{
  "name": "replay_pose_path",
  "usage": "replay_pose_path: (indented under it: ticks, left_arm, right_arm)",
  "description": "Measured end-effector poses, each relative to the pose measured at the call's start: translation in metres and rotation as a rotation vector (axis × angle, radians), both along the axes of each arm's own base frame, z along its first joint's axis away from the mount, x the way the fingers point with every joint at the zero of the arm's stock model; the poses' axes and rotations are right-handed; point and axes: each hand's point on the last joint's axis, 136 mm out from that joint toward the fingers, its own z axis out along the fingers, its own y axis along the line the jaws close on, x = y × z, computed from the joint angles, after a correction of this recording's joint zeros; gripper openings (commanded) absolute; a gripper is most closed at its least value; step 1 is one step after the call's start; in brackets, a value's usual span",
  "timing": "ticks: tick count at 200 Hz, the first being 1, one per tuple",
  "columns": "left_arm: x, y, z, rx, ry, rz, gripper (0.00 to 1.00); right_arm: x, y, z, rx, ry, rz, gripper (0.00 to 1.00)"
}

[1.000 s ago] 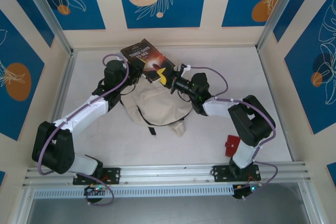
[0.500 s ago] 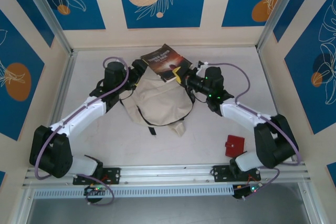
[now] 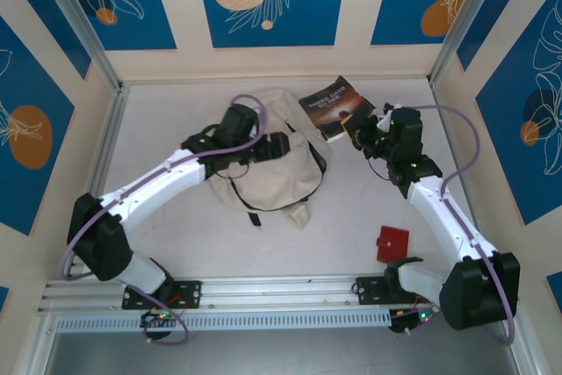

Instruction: Pack books, pencil case, and school supplies into a backpack

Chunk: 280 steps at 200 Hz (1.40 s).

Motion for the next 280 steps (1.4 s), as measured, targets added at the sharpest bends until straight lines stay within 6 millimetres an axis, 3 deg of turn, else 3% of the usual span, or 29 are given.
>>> replay_pose_path:
  ticks: [47, 97, 114, 138, 187, 228, 280]
  left_arm:
    - [-0.043, -0.028, -0.077, 0.229, 0.128, -0.131, 0.73]
    - [-0.047, -0.034, -0.122, 0.372, 0.200, -0.149, 0.65]
    - [-0.045, -0.034, -0.131, 0.399, 0.215, -0.143, 0.56]
    - [-0.041, -0.032, -0.138, 0.435, 0.216, -0.137, 0.33]
    - [-0.035, -0.028, -0.130, 0.456, 0.171, -0.121, 0.00]
    - [-0.026, -0.019, -0.090, 0.438, 0.068, -0.087, 0.00]
    - [-0.004, 0.008, -0.025, 0.406, -0.098, -0.003, 0.00]
  right_arm:
    - [-0.006, -0.032, 0.003, -0.044, -0.004, -0.080, 0.03]
    - [-0.008, -0.039, -0.010, -0.050, 0.035, -0.096, 0.03]
    - [-0.009, -0.041, -0.015, -0.051, 0.048, -0.100, 0.03]
    - [-0.010, -0.042, -0.019, -0.051, 0.062, -0.103, 0.03]
    - [-0.011, -0.045, -0.020, -0.045, 0.070, -0.104, 0.03]
    - [-0.017, -0.046, -0.020, -0.054, 0.067, -0.097, 0.03]
    - [-0.037, -0.048, -0.030, -0.095, 0.112, -0.055, 0.05]
